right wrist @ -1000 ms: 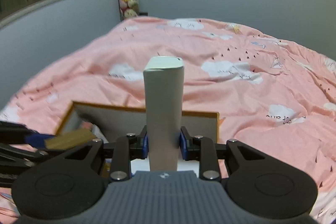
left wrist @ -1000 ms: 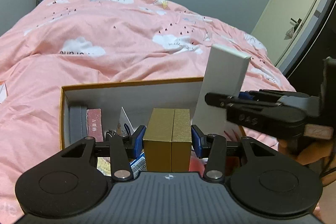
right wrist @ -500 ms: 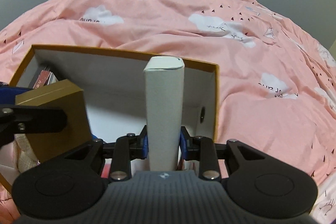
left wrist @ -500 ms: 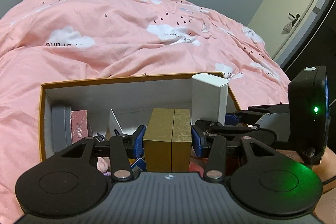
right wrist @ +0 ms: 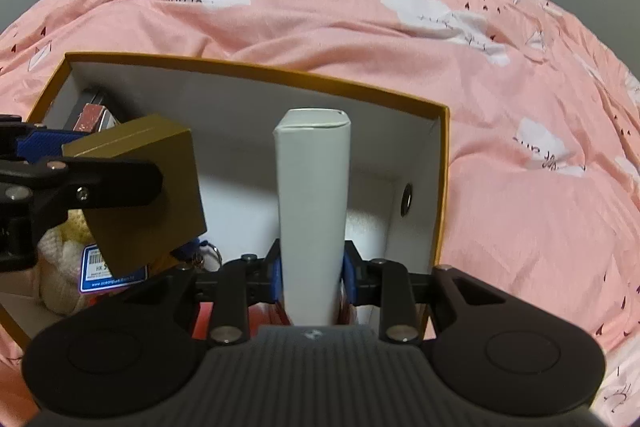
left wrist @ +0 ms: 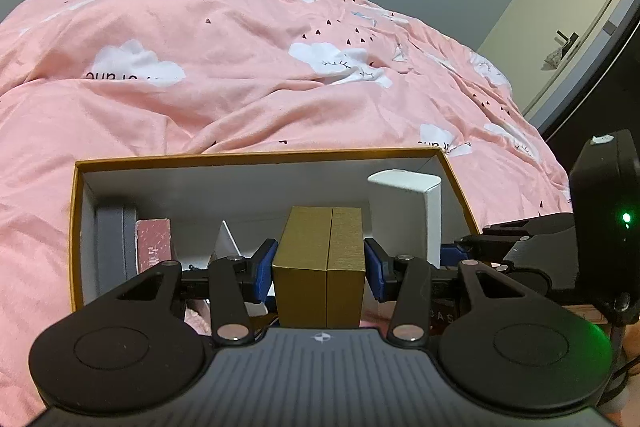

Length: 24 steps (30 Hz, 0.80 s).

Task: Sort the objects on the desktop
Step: 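Lift the gold gift box and white tube and carry them over the box, then lower the white tube into the box with the right gripper and open it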

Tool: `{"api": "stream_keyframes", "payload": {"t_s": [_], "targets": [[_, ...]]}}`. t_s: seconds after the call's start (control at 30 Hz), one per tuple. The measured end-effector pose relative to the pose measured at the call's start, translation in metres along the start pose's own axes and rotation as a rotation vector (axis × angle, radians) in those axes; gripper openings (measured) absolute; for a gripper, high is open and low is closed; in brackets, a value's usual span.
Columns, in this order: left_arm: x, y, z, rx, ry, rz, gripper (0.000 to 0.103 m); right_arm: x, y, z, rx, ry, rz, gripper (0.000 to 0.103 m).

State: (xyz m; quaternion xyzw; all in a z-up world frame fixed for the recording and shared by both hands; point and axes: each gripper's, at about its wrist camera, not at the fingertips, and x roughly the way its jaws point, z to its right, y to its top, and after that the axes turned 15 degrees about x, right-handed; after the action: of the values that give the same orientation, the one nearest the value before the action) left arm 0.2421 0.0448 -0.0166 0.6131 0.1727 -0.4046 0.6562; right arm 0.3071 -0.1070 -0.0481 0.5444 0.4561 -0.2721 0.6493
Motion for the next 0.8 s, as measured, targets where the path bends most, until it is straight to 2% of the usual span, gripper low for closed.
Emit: {"api": "stream_keyframes", "payload": {"t_s": [0.17,0.37,0.4,0.47,0.5,0.53,0.8], "targets": [[0.005,0.002,-0.001,-0.011,-0.014,0.003,0.052,0.007,0.004,-0.006,-0.006,-0.053,-0.006,0.029],[0.006,-0.001,-0.008,-0.033,-0.023,-0.001,0.052,0.010,-0.005,-0.013,-0.069,-0.108,0.045,0.031],[0.006,-0.001,-0.008,-0.034,-0.025,-0.001,0.052,0.010,-0.008,-0.016,-0.096,-0.127,0.064,0.033],[0.007,-0.001,-0.009,-0.031,-0.030,-0.002,0.052,0.008,-0.011,-0.018,-0.134,-0.161,0.110,0.043],[0.007,0.000,-0.010,-0.031,-0.033,-0.002,0.052,0.007,-0.013,-0.019,-0.145,-0.177,0.131,0.043],[0.008,0.000,-0.010,-0.031,-0.034,-0.003,0.052,0.007,-0.013,-0.016,-0.145,-0.172,0.134,0.048],[0.017,0.001,-0.012,-0.047,-0.048,-0.024,0.052,0.006,-0.023,-0.011,-0.222,-0.119,0.185,0.045]]}}
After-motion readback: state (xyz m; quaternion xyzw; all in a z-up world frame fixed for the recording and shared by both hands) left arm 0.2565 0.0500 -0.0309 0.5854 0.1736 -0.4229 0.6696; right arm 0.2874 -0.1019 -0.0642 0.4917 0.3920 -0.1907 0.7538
